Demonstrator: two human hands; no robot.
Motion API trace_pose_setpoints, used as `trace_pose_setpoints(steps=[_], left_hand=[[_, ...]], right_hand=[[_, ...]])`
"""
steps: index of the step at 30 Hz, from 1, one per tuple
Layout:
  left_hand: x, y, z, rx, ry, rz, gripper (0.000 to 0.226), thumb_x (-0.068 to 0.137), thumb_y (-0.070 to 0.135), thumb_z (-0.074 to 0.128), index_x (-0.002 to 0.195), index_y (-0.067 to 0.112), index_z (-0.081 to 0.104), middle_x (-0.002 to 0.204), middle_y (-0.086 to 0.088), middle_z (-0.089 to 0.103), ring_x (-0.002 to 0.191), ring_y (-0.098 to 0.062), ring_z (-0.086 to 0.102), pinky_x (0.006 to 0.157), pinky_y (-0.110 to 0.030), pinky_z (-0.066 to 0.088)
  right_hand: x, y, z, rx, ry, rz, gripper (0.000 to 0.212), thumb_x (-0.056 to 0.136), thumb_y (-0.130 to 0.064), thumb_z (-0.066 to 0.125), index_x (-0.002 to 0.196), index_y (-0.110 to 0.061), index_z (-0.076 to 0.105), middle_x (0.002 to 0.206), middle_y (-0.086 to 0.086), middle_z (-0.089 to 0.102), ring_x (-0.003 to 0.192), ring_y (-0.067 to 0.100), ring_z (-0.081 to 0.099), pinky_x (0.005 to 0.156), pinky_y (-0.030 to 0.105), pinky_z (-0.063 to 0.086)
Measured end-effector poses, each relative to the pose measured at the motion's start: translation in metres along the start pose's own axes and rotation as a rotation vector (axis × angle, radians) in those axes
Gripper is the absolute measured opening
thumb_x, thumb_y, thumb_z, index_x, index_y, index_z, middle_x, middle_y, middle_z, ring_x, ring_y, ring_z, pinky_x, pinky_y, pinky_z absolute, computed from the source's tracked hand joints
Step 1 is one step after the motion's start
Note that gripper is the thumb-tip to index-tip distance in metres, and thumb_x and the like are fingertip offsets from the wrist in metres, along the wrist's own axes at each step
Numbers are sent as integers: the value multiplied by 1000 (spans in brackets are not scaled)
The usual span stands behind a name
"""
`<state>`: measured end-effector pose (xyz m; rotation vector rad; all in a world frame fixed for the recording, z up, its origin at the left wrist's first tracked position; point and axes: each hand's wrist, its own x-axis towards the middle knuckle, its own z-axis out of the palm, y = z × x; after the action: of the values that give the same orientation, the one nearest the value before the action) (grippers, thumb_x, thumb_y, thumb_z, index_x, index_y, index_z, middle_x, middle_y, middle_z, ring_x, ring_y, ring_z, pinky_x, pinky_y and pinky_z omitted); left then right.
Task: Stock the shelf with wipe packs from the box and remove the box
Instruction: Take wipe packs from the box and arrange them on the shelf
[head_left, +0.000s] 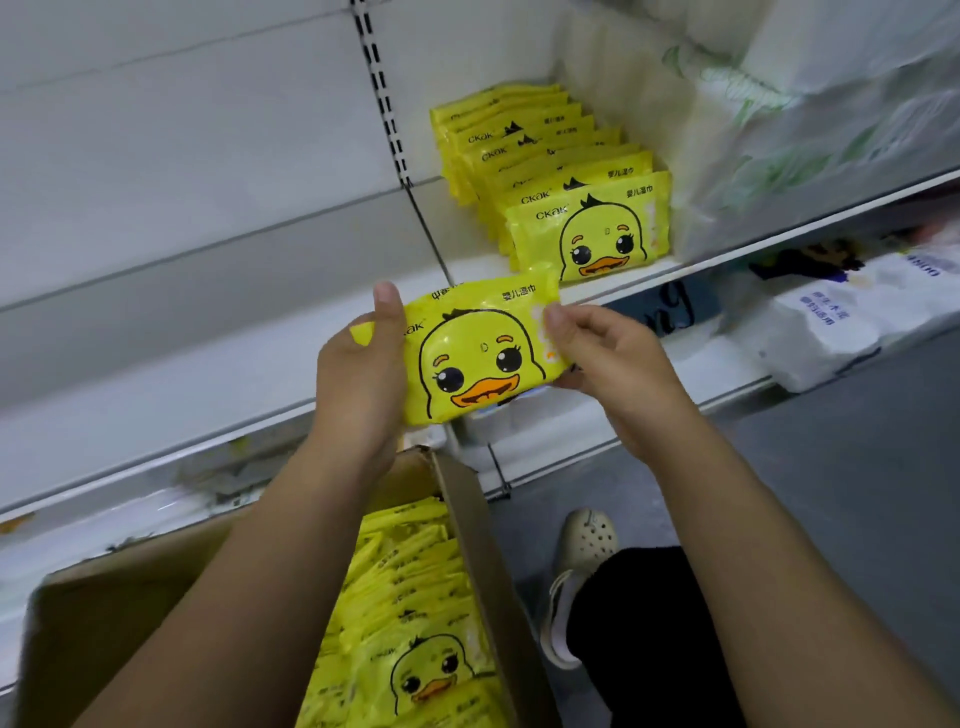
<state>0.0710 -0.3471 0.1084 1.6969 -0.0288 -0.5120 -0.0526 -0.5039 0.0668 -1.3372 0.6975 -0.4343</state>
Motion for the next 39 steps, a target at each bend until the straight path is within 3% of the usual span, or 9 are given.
trace_pose_setpoints(steps=[5, 8, 14, 22, 26, 29, 33, 36, 39], left_hand=[[12, 17, -57, 156, -282, -38, 39, 79, 44, 74, 96, 9, 76, 96, -13, 78, 81, -24, 74, 80, -43, 64], [31, 34, -86, 362, -330, 58, 19, 86, 29, 74, 92, 10, 78, 88, -8, 79, 77, -16, 73, 70, -27, 63], [62, 57, -105, 542, -417, 152, 18, 92, 16, 71, 101, 1, 74, 84, -12, 79, 77, -19, 76, 72, -25, 62], [76, 63, -113, 506, -416, 247, 14, 94, 18, 67, 97, 8, 77, 81, -9, 79, 72, -15, 73, 66, -22, 60], [81, 64, -114, 577, -442, 236, 10, 94, 17, 68, 90, 13, 76, 75, -5, 78, 70, -14, 74, 66, -19, 59], [80, 65, -118, 637, -433, 256, 13, 96, 18, 66, 89, 15, 76, 73, -3, 77, 69, -13, 74, 66, -17, 59], [77, 57, -120, 502, -346, 292, 17, 97, 21, 63, 93, 13, 76, 80, -5, 79, 71, -14, 75, 70, -22, 61], [69, 36, -113, 199, -305, 169, 33, 90, 34, 62, 106, 8, 74, 96, -11, 79, 87, -20, 76, 80, -32, 63], [63, 17, -104, 67, -324, 41, 37, 90, 30, 66, 114, 3, 69, 106, -14, 77, 99, -27, 75, 87, -36, 62]], right_hand=[[5, -4, 35, -28, 25, -113, 13, 91, -30, 73, 89, -17, 72, 76, -3, 74, 73, 9, 65, 69, 30, 58], [16, -5, 58, -47, 33, -167, 12, 89, -30, 75, 82, -20, 74, 68, -8, 69, 66, 7, 61, 65, 31, 56], [41, -9, 91, 78, 138, -196, 15, 92, -28, 73, 79, -20, 73, 65, -14, 67, 66, -1, 60, 66, 12, 49], [59, -18, 107, 303, 10, -61, 35, 83, -55, 74, 87, -20, 79, 109, 31, 66, 94, 29, 58, 102, 65, 46], [66, -12, 114, 318, 157, -74, 29, 82, -48, 74, 78, -20, 78, 90, 18, 65, 87, 28, 60, 92, 65, 53], [63, -10, 120, 306, 214, -93, 32, 87, -45, 72, 72, -17, 72, 84, 11, 56, 80, 23, 53, 75, 42, 55], [63, -5, 124, 340, 273, -129, 35, 97, -33, 66, 76, -5, 72, 80, 6, 53, 75, 19, 48, 67, 30, 46], [64, -6, 127, 409, 256, -50, 24, 89, -46, 70, 76, -29, 80, 88, 4, 68, 91, 28, 65, 97, 47, 54], [65, -3, 125, 437, 277, -26, 26, 77, -57, 75, 82, -32, 81, 109, 7, 75, 115, 32, 66, 103, 57, 50]])
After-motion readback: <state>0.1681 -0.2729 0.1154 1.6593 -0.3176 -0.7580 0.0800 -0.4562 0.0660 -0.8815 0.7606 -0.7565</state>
